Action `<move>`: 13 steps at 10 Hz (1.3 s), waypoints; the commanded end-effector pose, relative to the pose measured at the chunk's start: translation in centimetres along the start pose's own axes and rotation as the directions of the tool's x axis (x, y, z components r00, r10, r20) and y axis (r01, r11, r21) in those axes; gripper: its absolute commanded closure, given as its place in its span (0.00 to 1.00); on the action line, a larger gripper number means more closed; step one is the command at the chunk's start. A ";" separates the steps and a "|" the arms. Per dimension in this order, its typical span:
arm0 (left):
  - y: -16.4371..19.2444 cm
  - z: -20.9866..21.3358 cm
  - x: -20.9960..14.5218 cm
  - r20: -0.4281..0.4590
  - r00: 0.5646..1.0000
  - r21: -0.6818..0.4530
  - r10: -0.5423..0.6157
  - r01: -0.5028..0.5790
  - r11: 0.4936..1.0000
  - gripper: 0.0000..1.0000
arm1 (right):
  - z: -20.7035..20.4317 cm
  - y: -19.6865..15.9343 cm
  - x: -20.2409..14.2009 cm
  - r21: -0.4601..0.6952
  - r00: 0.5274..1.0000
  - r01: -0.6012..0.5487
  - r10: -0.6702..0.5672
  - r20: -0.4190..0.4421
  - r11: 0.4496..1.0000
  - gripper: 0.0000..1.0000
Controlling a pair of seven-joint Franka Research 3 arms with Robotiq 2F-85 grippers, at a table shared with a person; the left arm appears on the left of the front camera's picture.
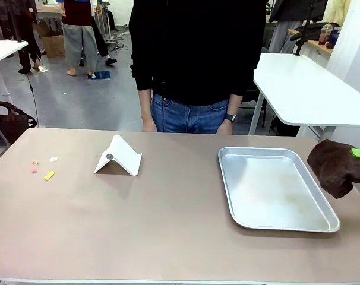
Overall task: Clean the surface of the table.
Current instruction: Clean the area not pointed to by the person.
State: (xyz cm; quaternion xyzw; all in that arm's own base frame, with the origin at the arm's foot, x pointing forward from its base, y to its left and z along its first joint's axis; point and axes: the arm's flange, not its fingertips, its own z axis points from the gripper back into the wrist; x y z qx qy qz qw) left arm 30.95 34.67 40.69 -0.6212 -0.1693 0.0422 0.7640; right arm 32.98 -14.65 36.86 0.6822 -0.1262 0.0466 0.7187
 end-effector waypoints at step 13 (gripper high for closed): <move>5.5 -5.6 4.0 0.190 0.972 0.363 0.141 -0.203 0.909 0.78 | -0.2 0.4 -0.2 -0.008 1.000 -0.009 0.009 0.005 1.000 0.90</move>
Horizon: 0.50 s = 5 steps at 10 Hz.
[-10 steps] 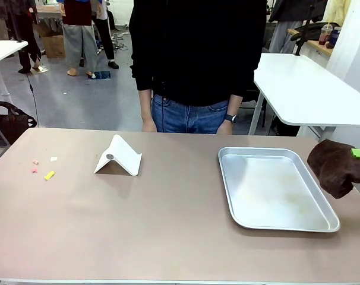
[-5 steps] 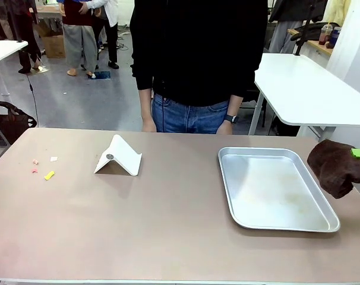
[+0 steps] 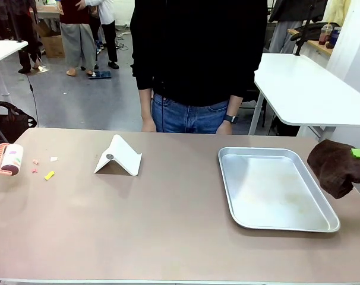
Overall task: Clean the surface of the table.
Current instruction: Clean the area not pointed to by the person.
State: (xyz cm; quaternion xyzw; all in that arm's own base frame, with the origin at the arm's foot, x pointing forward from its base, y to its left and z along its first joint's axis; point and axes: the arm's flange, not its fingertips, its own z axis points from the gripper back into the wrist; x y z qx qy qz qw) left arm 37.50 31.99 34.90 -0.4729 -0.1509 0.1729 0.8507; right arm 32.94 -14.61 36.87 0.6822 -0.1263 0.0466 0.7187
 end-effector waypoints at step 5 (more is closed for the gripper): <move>1.6 -0.8 -0.2 0.074 0.997 0.060 0.014 -0.019 0.998 0.78 | -0.1 0.4 -0.2 -0.008 1.000 -0.009 0.009 0.005 1.000 0.90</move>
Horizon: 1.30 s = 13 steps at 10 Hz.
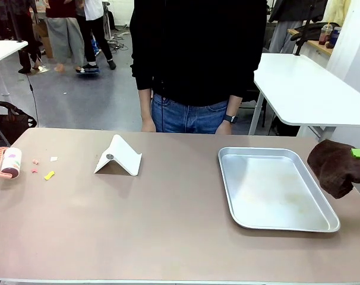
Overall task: Clean the surface of the table.
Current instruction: Clean the area not pointed to by the person.
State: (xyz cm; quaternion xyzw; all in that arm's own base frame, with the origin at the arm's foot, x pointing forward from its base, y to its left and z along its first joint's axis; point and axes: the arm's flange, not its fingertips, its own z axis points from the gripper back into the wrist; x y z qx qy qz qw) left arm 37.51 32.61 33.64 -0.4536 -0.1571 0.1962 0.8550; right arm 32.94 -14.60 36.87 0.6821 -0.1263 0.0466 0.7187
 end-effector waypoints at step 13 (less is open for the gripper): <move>-4.5 -12.5 0.9 -0.189 0.981 0.079 -0.035 0.051 0.996 0.78 | -0.1 0.4 -0.2 -0.008 1.000 -0.009 0.009 0.005 1.000 0.90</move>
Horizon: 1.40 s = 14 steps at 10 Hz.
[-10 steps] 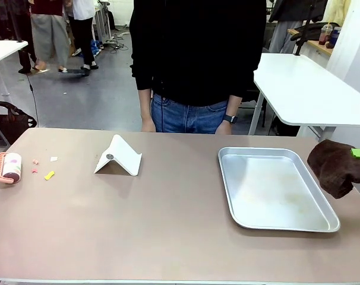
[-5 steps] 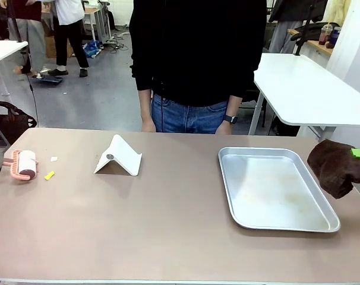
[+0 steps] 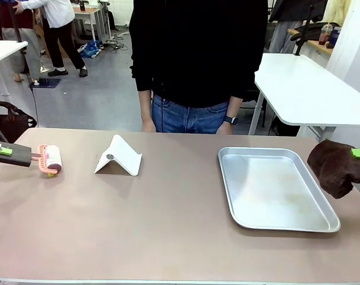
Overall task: Clean the surface of the table.
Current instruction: Clean the area not pointed to by the person.
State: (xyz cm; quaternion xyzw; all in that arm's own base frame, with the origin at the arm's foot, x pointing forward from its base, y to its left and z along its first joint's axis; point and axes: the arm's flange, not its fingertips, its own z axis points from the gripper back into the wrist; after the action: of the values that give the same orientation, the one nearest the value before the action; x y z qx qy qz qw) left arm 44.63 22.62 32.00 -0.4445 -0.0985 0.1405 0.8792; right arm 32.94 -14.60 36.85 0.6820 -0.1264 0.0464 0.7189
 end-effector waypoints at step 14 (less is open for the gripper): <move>-6.6 8.0 -4.5 0.034 0.985 -0.293 -0.172 0.174 0.940 0.78 | -0.1 0.4 -0.1 -0.007 1.000 -0.009 0.009 0.005 1.000 0.90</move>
State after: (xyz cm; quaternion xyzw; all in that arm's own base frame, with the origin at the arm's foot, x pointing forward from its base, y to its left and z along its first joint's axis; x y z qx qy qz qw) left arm 40.58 23.13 42.06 -0.5385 -0.1668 0.0624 0.8236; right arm 32.93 -14.59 36.84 0.6819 -0.1263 0.0463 0.7189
